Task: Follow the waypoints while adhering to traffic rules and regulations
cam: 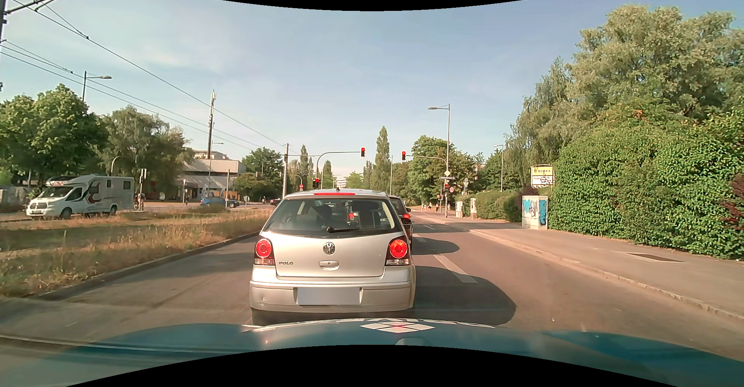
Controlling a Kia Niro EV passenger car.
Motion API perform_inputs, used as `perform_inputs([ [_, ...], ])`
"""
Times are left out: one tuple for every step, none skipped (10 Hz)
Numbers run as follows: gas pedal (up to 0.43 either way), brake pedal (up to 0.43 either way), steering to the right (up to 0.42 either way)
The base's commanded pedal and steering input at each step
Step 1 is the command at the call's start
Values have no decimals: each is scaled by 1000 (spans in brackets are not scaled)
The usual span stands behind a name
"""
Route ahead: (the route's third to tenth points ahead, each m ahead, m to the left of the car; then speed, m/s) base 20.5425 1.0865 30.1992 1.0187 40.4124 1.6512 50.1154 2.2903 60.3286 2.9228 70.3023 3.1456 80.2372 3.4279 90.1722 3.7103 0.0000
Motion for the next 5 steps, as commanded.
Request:
perform_inputs([
  [0,250,2],
  [0,250,2],
  [0,250,2],
  [0,250,2],
  [0,250,2],
])
